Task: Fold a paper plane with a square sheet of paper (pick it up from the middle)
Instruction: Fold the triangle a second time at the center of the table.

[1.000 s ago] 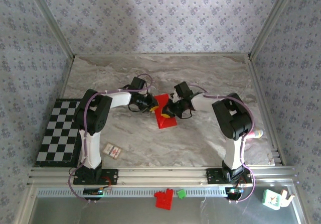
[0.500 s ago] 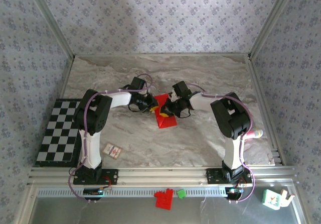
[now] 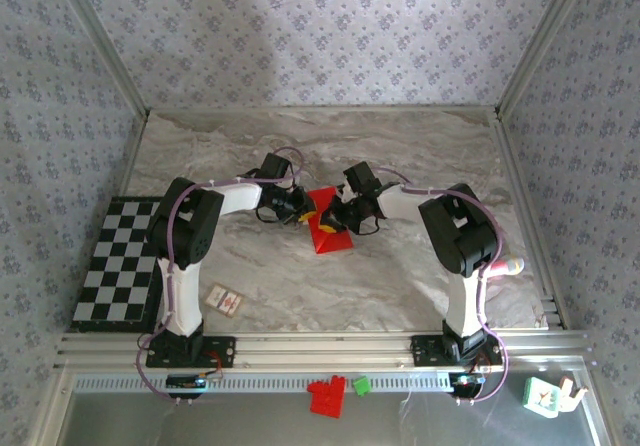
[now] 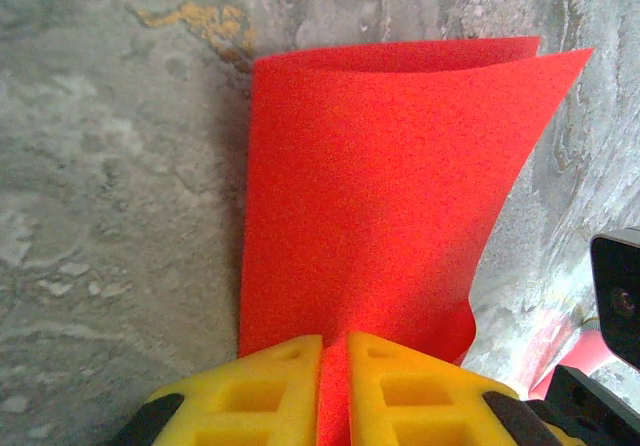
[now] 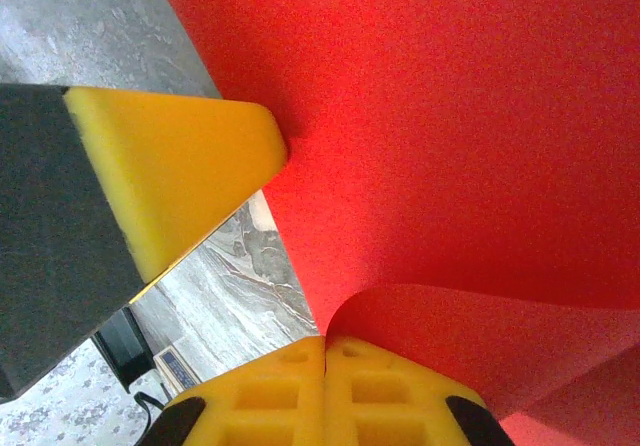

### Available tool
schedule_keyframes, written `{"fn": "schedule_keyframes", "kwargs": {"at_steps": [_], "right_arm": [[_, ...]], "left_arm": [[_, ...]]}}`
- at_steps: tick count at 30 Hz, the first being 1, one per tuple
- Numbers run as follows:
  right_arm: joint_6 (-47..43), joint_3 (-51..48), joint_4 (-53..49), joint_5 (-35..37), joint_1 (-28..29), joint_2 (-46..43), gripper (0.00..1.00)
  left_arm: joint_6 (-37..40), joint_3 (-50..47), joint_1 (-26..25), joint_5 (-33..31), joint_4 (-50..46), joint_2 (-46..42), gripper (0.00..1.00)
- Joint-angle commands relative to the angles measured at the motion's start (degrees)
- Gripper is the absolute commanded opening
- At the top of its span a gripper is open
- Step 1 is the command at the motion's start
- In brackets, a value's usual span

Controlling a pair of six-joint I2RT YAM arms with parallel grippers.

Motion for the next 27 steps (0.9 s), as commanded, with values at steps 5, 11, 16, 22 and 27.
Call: {"fn": "schedule_keyframes", "kwargs": {"at_steps": [5, 11, 16, 22, 27], "right_arm": [[0.19, 0.87, -1.09, 0.48, 0.37, 1.42, 0.02], [0.11, 0.8, -1.79, 0.76, 0.32, 1.5, 0.02], [0.13, 0.94, -1.82, 0.5, 0.35, 1.83, 0.03], [-0.16, 1.14, -1.83, -0.28, 0.46, 2.38, 0.03], [0.03, 1.15, -0.9, -0.6, 0.57, 2.47, 0.03]], "left_arm": [[0.07, 0.13, -0.3, -1.07, -4.08, 1.63, 0.16], [-0.02, 0.16, -0.35, -1.07, -4.09, 1.63, 0.16], [-0.14, 0.2, -0.49, -0.66, -3.92, 1.46, 0.16], [0.02, 0.93, -0.49, -0.1, -4.04, 0.76, 0.16], [-0.04, 0.57, -0.47, -0.19, -4.02, 0.95, 0.16]]}}
